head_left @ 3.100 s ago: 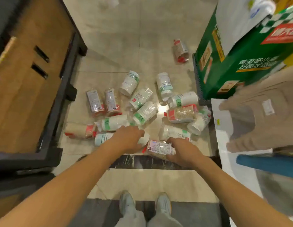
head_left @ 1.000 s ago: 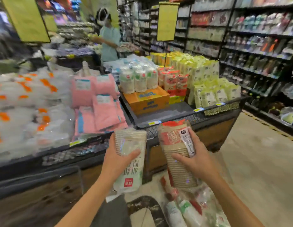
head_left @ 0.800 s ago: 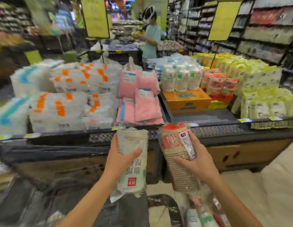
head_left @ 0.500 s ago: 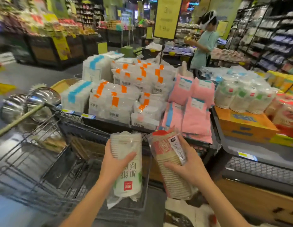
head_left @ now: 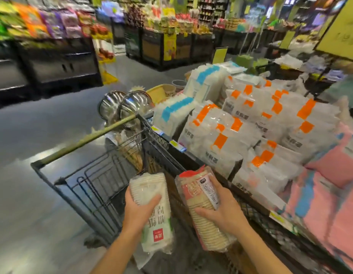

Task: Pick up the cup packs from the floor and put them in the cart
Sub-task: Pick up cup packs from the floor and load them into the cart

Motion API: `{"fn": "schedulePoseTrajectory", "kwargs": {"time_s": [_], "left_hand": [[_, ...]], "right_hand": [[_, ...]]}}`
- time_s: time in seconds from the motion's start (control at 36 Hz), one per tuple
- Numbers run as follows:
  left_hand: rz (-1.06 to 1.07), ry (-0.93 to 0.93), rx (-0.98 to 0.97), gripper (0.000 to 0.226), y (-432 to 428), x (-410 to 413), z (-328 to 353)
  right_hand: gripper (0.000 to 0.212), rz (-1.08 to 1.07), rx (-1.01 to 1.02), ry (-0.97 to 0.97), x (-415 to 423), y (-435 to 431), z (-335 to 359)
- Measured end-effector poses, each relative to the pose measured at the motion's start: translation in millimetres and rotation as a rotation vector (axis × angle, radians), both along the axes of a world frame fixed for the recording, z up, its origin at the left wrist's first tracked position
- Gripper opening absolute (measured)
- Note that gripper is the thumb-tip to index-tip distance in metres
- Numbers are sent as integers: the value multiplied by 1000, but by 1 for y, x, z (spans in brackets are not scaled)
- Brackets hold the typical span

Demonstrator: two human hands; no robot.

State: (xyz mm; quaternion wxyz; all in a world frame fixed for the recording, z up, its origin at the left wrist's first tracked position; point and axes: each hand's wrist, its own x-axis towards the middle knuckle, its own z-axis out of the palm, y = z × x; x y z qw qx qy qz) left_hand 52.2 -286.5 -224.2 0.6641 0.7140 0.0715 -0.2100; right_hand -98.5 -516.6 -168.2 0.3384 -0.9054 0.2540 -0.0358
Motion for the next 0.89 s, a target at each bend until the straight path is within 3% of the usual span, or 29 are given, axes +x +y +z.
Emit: {"fn": "schedulePoseTrajectory", "kwargs": {"time_s": [0.31, 0.42, 0.69, 0.83, 0.89], "left_hand": [[383, 169, 97, 109, -30, 17, -59], [471, 209, 145, 118, -42, 38, -94], [567, 464, 384, 140, -58, 108, -220], [596, 523, 527, 136, -88, 129, -262], [577, 542, 513, 133, -105, 125, -275]], "right_hand": [[117, 244, 10, 236, 101, -39, -71], [118, 282, 19, 309, 146, -35, -109], [111, 277, 102, 599, 261, -21, -232], [105, 255, 184, 758, 298, -24, -308], [100, 240, 238, 731, 301, -24, -328]]}}
